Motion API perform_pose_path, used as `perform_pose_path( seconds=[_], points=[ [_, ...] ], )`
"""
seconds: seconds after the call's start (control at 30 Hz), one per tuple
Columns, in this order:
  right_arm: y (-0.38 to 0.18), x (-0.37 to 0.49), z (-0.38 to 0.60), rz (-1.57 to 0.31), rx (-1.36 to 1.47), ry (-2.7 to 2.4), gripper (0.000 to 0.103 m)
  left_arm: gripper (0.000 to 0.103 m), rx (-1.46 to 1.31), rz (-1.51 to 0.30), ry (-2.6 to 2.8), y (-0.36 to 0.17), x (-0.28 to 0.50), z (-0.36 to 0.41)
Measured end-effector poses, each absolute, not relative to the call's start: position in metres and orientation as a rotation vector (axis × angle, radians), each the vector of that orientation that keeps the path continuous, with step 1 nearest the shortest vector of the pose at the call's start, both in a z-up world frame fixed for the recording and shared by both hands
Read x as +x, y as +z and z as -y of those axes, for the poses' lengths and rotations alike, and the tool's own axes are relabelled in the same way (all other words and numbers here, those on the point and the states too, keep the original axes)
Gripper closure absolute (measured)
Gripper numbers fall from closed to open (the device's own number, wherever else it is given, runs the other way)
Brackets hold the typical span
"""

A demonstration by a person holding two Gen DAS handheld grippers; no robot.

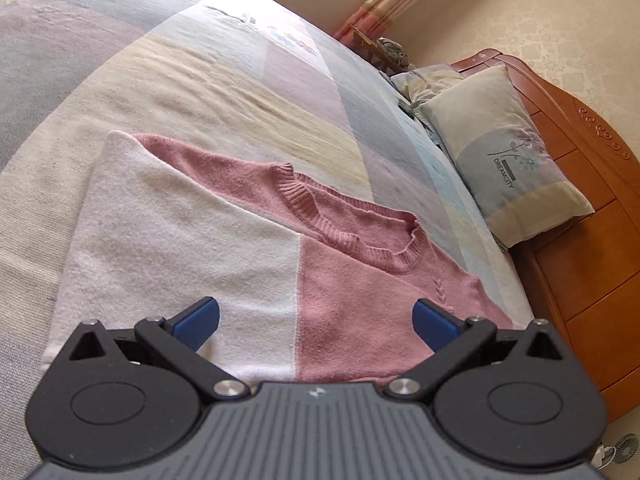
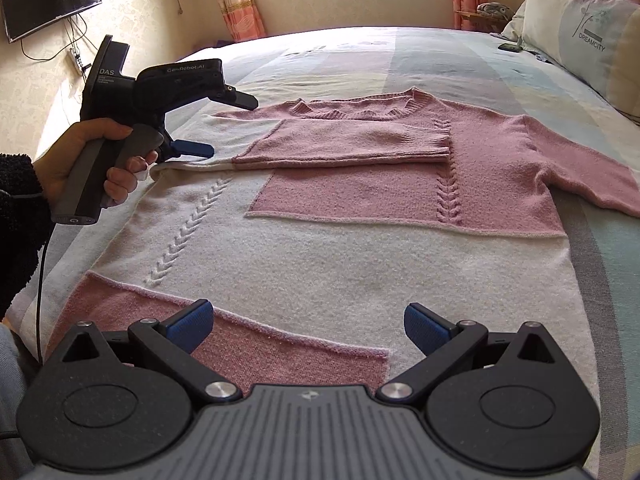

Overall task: Fold clothes
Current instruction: 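Open the left gripper on the laid sleeve and lift it away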

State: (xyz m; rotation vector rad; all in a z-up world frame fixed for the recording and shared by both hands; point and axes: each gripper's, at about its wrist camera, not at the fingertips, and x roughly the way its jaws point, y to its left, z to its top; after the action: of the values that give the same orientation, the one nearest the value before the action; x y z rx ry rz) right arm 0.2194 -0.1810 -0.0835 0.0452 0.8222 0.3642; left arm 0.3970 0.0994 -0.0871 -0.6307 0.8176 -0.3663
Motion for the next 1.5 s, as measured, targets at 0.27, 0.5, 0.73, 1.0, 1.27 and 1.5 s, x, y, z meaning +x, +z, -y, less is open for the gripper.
perform_pose_path(
  seconds=[0.27,0.5,0.73,1.0,1.27,1.5],
  points=[
    [-0.087,0.222,0.171,-0.835,0.023,0.372,0.0,0.001,-0.546,-0.892,-0.459,-0.107,0.404,-0.051],
    [-0.081,0.22,0.174,-0.815,0.039,0.387,0.0,0.001,-0.496,-0.795,-0.361,-0.053,0.384,-0.101],
    [-0.079,0.219,0.177,-0.813,0.043,0.38,0.0,0.001,-0.554,-0.878,-0.241,-0.095,0.379,-0.137],
    [-0.082,0.22,0.176,-0.823,0.038,0.372,0.0,0.001,-0.485,-0.839,-0.19,-0.08,0.409,-0.132],
    [-0.086,0.224,0.174,-0.841,0.035,0.368,0.0,0.001,-0.464,-0.84,-0.23,-0.049,0.395,-0.123],
    [-0.096,0.228,0.169,-0.869,0.006,0.335,0.0,0.001,-0.301,-0.861,-0.312,0.001,0.342,-0.084]
  ],
)
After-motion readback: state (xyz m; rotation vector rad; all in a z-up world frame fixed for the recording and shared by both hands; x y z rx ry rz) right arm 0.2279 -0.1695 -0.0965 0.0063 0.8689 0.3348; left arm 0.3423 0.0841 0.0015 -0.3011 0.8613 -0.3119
